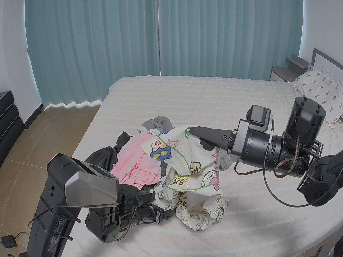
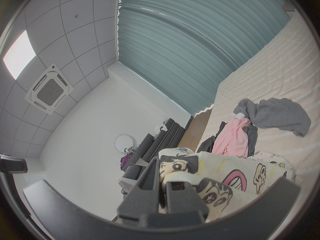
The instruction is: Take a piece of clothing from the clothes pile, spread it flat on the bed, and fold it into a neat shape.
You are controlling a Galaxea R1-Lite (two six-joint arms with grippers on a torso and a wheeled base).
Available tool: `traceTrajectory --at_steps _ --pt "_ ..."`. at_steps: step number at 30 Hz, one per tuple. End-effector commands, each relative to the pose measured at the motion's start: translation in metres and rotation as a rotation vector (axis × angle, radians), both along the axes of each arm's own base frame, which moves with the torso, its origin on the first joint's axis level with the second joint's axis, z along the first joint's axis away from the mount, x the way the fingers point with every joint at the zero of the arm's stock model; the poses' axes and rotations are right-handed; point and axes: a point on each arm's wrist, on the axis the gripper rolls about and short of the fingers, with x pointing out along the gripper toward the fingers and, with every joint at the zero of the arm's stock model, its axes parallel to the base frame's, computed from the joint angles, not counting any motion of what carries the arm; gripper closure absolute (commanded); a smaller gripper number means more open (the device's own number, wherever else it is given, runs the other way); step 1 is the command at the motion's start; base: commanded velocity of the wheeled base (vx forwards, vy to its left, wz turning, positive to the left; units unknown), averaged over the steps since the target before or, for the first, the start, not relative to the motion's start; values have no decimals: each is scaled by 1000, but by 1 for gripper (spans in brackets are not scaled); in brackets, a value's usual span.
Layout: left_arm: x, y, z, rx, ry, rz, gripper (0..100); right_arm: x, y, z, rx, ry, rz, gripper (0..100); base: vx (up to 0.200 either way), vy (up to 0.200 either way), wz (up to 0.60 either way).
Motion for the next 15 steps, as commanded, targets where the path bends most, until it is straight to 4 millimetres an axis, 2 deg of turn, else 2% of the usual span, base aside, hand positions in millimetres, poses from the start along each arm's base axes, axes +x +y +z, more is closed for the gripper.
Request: traceTrajectory --at_steps 1,6,7,15 --pt "1 0 0 -7 1 -6 0 -1 1 3 16 7 7 100 0 0 0" --pt "1 0 0 -23 11 -33 0 -6 -2 9 42 16 13 100 0 0 0" --pt "1 1 0 -28 14 -41 100 -7 -1 9 43 15 16 100 0 0 0" --pt "2 -2 0 -61 35 -52 100 -5 2 3 31 30 21 100 0 0 0"
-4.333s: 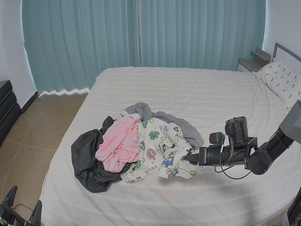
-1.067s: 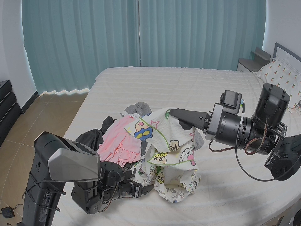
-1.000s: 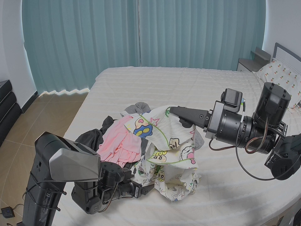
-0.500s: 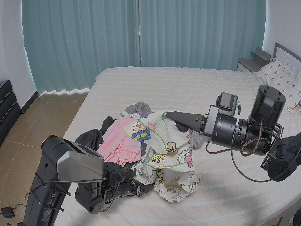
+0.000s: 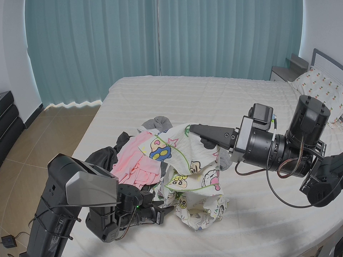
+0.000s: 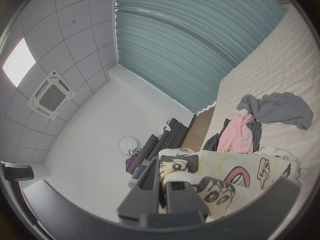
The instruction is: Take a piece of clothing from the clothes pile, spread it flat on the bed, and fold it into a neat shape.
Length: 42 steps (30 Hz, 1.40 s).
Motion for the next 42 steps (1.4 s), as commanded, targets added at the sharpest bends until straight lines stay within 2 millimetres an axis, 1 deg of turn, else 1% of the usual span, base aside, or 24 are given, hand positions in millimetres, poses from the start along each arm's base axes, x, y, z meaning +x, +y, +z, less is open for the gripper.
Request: traceTrajectory --at_steps 1,8,10,13,15,16,17,18,19,20,23,25,26,28,33,34,37,38,39,41,42 --pt "0 -1 1 -12 6 3 100 1 2 -3 -6 9 2 100 0 0 0" --pt "2 1 3 -35 1 24 100 3 0 -5 -12 15 -9 100 0 0 0" --pt "5 4 8 -68 -24 46 100 3 -4 -10 -24 28 -24 100 0 0 0" --pt "1 7 15 -103 -19 74 100 5 -11 -15 -36 41 -45 100 0 0 0" --pt "1 7 16 -104 -19 76 100 5 -11 -15 -36 41 -47 100 0 0 0" --pt "-2 15 40 -143 -30 113 100 9 -21 -21 -54 57 -84 100 0 0 0" --pt "-3 16 45 -154 -32 119 100 10 -22 -22 -57 61 -90 100 0 0 0" --pt "-3 16 45 -154 -32 119 100 10 -22 -22 -57 61 -90 100 0 0 0" --pt "-3 18 56 -178 -43 134 100 11 -26 -25 -63 69 -104 100 0 0 0" --pt "-1 20 75 -220 -79 176 100 13 -32 -29 -74 80 -124 100 0 0 0" --pt "1 21 100 -289 -130 260 100 20 -41 -38 -99 96 -157 100 0 0 0" --pt "1 21 123 -350 -176 306 100 26 -45 -47 -125 108 -179 100 0 0 0" --pt "1 22 127 -362 -184 311 100 27 -46 -48 -130 108 -182 100 0 0 0" --pt "-1 22 145 -402 -225 334 100 32 -50 -58 -168 112 -205 100 0 0 0" --pt "-5 21 166 -443 -286 361 100 40 -53 -72 -227 97 -233 100 0 0 0" --pt "-4 21 174 -461 -312 371 100 43 -54 -71 -233 78 -259 100 0 0 0" --pt "-3 22 190 -497 -367 401 100 47 -59 -68 -234 34 -320 100 0 0 0" --pt "-3 23 200 -518 -398 418 100 48 -60 -64 -226 -1 -342 100 0 0 0" --pt "-3 23 200 -518 -398 418 100 48 -60 -64 -226 -1 -342 100 0 0 0" --pt "-6 25 220 -546 -464 449 100 49 -63 -55 -207 -85 -379 100 0 0 0" --pt "-7 26 221 -548 -471 451 100 49 -64 -54 -205 -93 -383 100 0 0 0"
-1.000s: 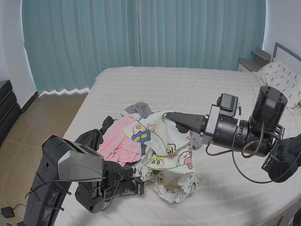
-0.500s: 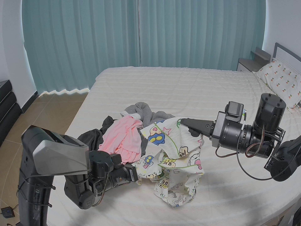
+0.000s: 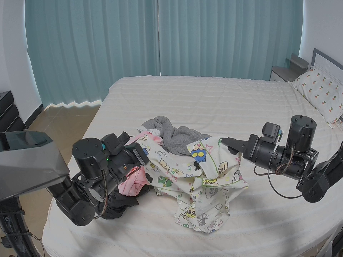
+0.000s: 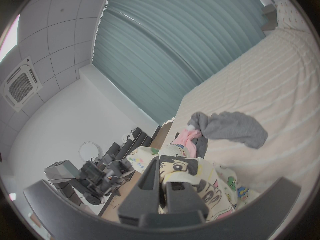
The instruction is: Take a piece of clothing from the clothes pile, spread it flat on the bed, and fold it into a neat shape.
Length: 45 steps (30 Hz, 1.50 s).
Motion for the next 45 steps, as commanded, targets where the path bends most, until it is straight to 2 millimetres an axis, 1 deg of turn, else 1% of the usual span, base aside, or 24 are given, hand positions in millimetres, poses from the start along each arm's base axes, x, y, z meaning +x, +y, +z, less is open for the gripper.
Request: traceTrajectory --at_steps 1,5,6,7,8,9,11,17,19,23,24,26,27,29,30,31,33,35,37,40,45 --pt "-7 5 44 -61 -144 46 100 3 -4 6 -4 -76 -41 100 0 0 0" --pt "-9 8 60 -77 -198 101 100 4 -5 14 -20 -161 -76 100 0 0 0" --pt "-11 9 69 -96 -223 121 100 6 -4 22 -5 -205 -91 100 0 0 0" --pt "-12 9 71 -101 -229 123 100 6 -5 23 -2 -210 -93 100 0 0 0" --pt "-16 11 82 -130 -254 127 100 5 -5 29 15 -242 -100 100 0 0 0" --pt "-16 11 82 -130 -254 127 100 5 -5 29 15 -242 -100 100 0 0 0" --pt "-21 13 90 -150 -274 127 100 1 -3 37 35 -283 -92 100 0 0 0" --pt "-26 17 90 -155 -264 150 100 -10 -2 55 75 -345 -77 100 0 0 0" --pt "-32 21 98 -175 -281 165 100 -17 -6 65 95 -379 -76 100 0 0 0" --pt "-41 26 115 -209 -331 165 100 -27 -10 80 117 -422 -71 100 0 0 0" --pt "-43 27 118 -215 -338 164 100 -29 -11 81 117 -422 -66 100 0 0 0" --pt "-44 28 117 -215 -337 163 100 -29 -11 79 113 -414 -61 100 0 0 0" --pt "-46 24 111 -203 -315 149 100 -28 -9 70 92 -377 -50 100 0 0 0" --pt "-57 13 93 -200 -234 87 100 -30 -4 52 65 -312 -19 100 0 0 0" --pt "-58 11 91 -204 -224 77 100 -31 -3 49 60 -301 -14 100 0 0 0" --pt "-63 4 81 -223 -171 34 100 -31 2 34 36 -256 11 100 0 0 0" --pt "-65 -5 66 -215 -108 -2 100 -28 10 23 20 -220 25 100 0 0 0" --pt "-63 -9 50 -179 -60 -6 100 -25 13 16 9 -198 26 100 0 0 0" --pt "-64 -9 43 -163 -35 -8 100 -23 13 15 8 -197 25 100 0 0 0" --pt "-63 -8 42 -164 -31 -2 100 -24 13 16 11 -202 25 100 0 0 0" --pt "-62 -7 46 -171 -43 3 100 -33 7 35 42 -258 19 100 0 0 0"
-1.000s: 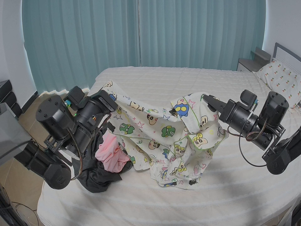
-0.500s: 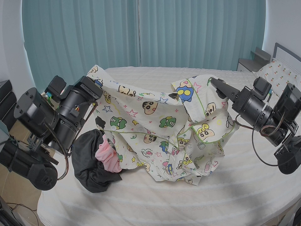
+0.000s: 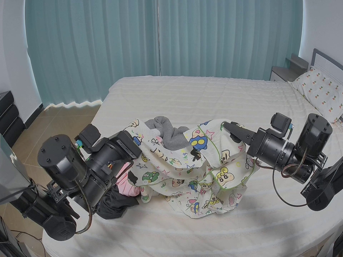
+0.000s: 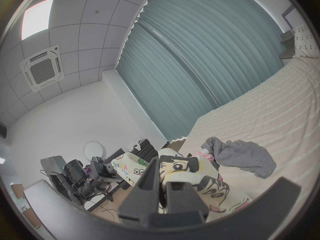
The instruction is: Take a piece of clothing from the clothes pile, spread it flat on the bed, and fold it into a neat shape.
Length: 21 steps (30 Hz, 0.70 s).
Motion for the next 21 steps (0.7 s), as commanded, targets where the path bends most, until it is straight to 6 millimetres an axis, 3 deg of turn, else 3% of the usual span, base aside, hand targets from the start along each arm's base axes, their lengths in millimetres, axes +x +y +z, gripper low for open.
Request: traceTrajectory --at_steps 1,9,15,21 --pt "1 -1 0 -6 -11 3 100 -8 -4 14 25 -42 1 100 0 0 0" --pt "-7 6 13 -31 -47 8 100 -21 -11 29 49 -85 3 100 0 0 0" --pt "-11 8 7 -11 -22 11 100 -31 -8 21 33 -54 34 100 -200 0 0" --pt "-18 12 15 -27 -45 7 100 -38 -11 33 56 -94 37 100 -200 0 0"
